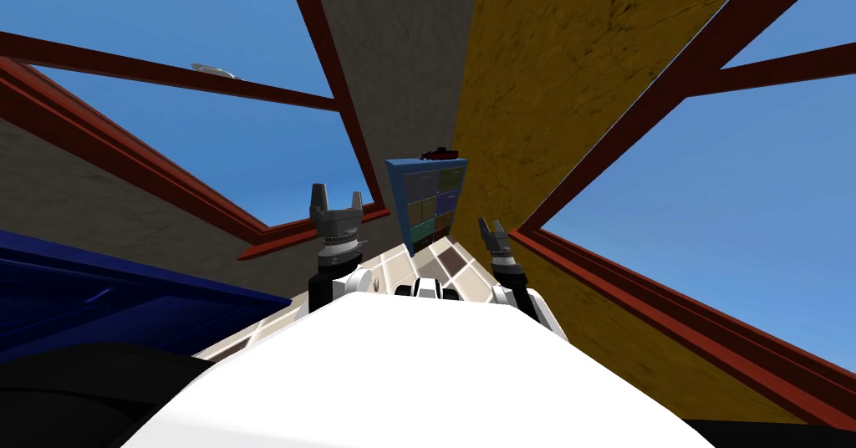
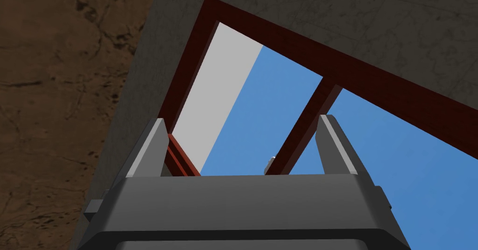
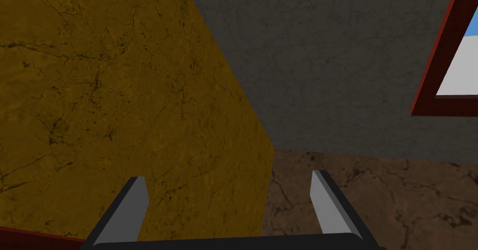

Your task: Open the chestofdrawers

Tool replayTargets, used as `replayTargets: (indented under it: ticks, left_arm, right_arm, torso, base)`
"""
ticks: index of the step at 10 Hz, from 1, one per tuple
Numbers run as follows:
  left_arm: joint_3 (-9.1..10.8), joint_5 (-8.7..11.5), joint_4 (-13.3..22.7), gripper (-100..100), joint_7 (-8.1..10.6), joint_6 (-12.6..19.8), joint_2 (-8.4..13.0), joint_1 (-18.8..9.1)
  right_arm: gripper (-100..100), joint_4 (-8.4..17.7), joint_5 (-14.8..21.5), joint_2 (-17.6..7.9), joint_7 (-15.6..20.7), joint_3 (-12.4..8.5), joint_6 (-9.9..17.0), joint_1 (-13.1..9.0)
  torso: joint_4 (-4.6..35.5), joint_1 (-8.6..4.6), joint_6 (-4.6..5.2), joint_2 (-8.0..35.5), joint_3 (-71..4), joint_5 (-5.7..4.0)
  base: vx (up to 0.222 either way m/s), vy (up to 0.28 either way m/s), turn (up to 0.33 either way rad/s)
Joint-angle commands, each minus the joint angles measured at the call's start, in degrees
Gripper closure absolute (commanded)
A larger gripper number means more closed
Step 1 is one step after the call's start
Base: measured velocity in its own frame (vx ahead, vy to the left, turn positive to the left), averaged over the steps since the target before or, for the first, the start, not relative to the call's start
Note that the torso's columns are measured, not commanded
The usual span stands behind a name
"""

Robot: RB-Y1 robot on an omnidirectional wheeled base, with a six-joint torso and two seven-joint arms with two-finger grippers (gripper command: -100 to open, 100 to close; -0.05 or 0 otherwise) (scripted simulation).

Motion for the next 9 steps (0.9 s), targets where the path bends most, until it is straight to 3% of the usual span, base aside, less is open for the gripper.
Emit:
replayTargets:
  ticks: [1,9]
  left_arm:
    - [0.0,0.0,0.0,0,0.0,0.0,0.0,0.0]
    - [0.0,0.0,0.0,0,0.0,0.0,0.0,0.0]
  right_arm:
    - [-100,1.4,2.0,-0.3,4.5,-0.1,-0.9,-0.7]
    - [-100,3.6,4.9,-0.5,15.4,-0.2,-2.3,-1.6]
  torso:
    - [0.0,0.01,0.0,0.0,0.0,0.01]
    - [0.0,0.04,0.0,-0.1,-0.1,0.02]
  base:
    - [0.065,0.05,0.001]
    - [0.041,0.033,0.0]
